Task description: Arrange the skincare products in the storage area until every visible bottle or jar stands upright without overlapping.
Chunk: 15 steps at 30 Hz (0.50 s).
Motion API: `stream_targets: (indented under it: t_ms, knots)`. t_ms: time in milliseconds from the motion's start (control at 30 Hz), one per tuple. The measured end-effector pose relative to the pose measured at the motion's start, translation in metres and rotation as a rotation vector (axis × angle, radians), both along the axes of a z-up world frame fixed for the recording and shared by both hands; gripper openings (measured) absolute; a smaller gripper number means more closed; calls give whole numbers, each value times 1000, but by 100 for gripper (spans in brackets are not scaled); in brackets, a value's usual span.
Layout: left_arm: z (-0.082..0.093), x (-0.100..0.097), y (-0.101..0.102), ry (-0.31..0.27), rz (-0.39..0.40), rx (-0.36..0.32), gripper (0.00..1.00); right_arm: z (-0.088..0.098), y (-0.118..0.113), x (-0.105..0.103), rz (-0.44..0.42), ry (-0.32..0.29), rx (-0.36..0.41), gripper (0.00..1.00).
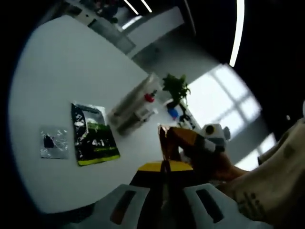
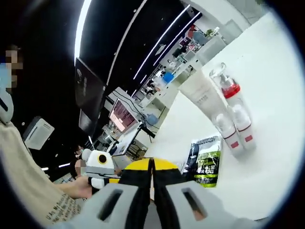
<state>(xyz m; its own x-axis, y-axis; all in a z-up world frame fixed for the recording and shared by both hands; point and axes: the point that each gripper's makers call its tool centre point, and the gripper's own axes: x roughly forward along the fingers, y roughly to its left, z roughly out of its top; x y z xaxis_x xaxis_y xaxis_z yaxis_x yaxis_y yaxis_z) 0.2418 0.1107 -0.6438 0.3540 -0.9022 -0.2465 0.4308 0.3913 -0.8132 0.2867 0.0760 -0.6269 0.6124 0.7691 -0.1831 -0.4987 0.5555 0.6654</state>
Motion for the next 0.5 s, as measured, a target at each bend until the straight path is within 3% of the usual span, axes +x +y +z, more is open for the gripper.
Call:
stream_targets:
  t_ms: [100,200,300,500]
  knots:
    - [-3,0,3,21,14,6,0,-5,6,1,26,-19,-80,1]
    - [-13,4,12,85,69,25,0,-7,13,2,52,-69,-145,1]
    - [-17,6,18,97,81,37,0,-9,20,3,83,-108,-221,1]
    - [-22,8,23,124,95,44,0,-26,22,10,92,-85,-353,1]
